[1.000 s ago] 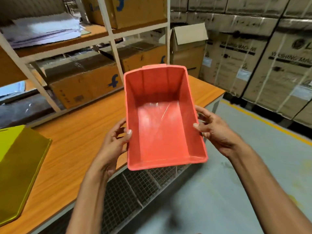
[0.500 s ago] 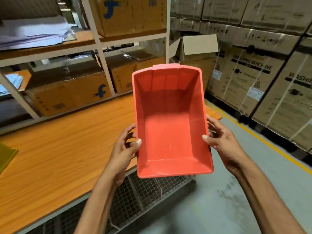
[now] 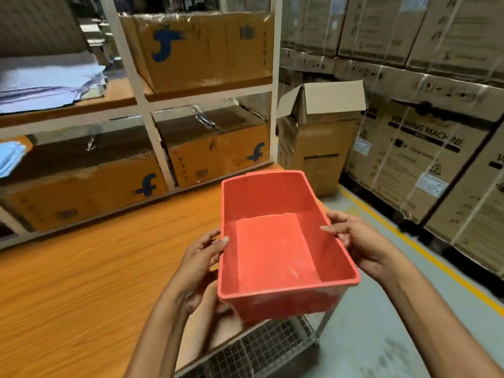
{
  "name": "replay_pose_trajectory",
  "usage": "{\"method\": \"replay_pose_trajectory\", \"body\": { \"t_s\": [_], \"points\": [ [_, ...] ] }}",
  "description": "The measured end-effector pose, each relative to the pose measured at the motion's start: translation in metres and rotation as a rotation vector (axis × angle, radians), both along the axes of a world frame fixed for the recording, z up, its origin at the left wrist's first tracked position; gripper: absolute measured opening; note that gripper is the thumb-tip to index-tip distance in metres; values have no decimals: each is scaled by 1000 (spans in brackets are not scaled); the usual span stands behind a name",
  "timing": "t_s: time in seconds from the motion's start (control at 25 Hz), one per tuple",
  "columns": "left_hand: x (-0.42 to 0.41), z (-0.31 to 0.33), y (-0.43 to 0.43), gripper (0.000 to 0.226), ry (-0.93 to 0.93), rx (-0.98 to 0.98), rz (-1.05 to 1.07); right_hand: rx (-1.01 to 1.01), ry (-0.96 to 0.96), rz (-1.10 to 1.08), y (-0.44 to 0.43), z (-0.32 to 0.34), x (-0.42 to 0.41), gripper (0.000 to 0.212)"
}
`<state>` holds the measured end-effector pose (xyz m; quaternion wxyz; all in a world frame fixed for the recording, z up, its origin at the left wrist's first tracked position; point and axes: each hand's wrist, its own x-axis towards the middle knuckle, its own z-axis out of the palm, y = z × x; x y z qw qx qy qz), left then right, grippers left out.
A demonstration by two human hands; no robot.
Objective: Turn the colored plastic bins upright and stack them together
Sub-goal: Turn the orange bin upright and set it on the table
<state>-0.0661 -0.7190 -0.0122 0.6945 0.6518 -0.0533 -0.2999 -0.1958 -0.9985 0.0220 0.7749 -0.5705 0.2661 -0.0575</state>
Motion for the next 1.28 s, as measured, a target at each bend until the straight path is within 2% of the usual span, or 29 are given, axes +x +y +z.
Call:
{"method": "replay_pose_trajectory", "body": {
  "t_s": [0.12,0.32,0.6,1.08,1.28],
  "points": [
    [25,0,-33,24,10,56,70,-12,45,21,-39,-7,41,44],
    [59,1,-93,28,-25,205,205,-113,52,197,-107,-19,121,50],
    [82,-1,-168,25,3,351,444,-157,84,310,-159,-36,190,49],
    [117,13,-236,32,37,348,538,-306,120,352,-211,-31,242,39],
    [118,8,-235,33,39,336,571,-279,127,363,-213,-32,244,33]
  ]
}}
